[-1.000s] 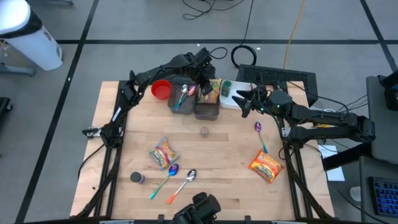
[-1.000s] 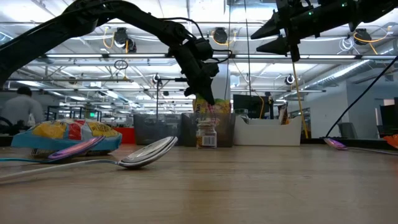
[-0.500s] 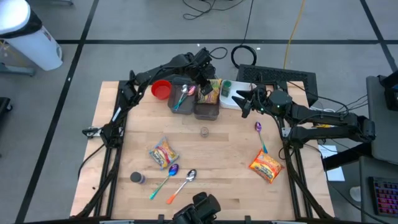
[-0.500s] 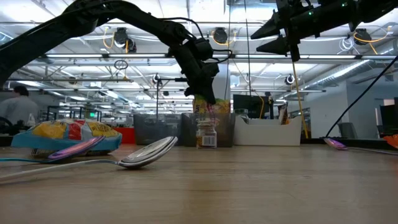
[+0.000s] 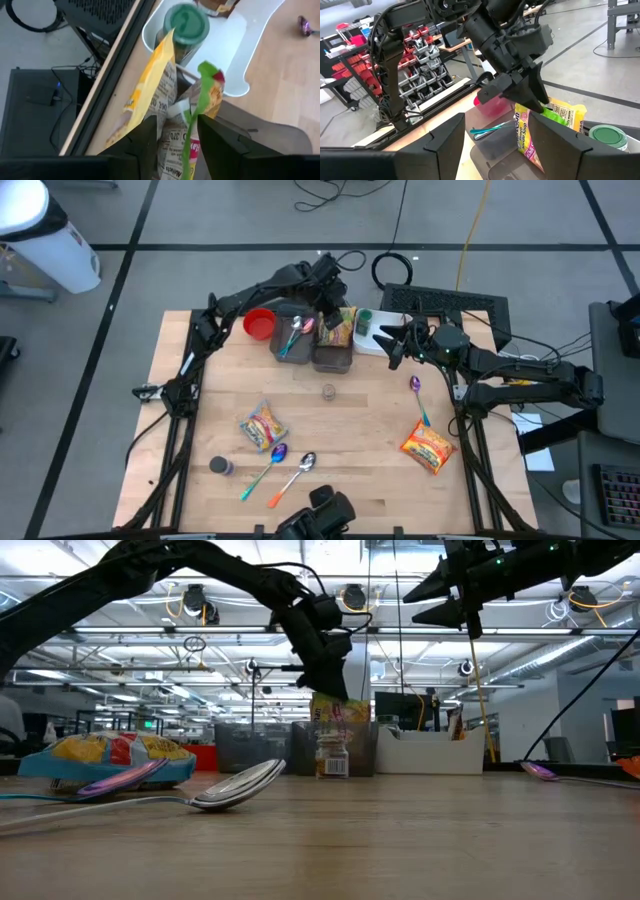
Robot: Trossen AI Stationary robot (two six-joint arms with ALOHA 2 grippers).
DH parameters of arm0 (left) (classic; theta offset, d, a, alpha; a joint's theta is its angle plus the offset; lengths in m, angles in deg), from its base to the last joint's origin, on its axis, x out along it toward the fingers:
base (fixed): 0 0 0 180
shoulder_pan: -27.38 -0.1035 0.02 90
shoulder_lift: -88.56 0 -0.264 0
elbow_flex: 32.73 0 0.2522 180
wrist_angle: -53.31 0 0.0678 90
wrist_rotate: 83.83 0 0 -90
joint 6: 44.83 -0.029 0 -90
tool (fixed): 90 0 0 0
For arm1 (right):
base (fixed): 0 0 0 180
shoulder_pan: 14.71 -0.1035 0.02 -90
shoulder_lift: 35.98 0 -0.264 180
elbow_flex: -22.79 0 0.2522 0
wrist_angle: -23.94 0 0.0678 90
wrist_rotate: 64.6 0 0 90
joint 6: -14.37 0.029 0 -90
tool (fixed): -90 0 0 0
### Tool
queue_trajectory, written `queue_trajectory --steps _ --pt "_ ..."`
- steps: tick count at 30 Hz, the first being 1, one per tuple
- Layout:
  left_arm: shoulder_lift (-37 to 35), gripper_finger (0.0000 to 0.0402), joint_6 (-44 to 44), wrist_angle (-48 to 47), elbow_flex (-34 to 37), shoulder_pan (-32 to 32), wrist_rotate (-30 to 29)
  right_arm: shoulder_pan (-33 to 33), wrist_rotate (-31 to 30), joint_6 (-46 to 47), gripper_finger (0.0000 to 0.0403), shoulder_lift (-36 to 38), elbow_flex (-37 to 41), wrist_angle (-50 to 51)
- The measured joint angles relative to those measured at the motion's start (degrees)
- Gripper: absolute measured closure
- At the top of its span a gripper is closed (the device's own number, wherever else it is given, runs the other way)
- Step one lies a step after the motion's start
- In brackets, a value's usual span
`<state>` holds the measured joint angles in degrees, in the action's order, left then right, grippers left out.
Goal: Pick & Place Food Item
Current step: Put the bottom purple and blue spoon into the left black bin
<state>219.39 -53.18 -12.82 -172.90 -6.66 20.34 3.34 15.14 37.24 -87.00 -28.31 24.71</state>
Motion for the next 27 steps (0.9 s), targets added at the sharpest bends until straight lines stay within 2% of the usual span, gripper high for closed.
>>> queue_trajectory --steps 7,12,19,27 --pt "0.0 0.0252 -0.5 -2.5 -3.5 0.0 1.2 0.0 0.0 0.0 0.0192 0.0 0.0 0.0" --pt "-0.5 0.0252 -3.2 -8.8 -8.6 0.0 0.0 0.0 0.0 0.0 0.0192 0.0 0.0 0.0" --pt "-10.2 0.0252 -4.0 -16.4 -7.5 -0.2 -0.6 0.0 0.0 0.4 0.0192 0.0 0.0 0.0" --pt "-21.2 0.0252 1.6 -15.7 -6.9 0.8 6.6 -0.2 0.6 0.5 0.0192 0.0 0.0 0.9"
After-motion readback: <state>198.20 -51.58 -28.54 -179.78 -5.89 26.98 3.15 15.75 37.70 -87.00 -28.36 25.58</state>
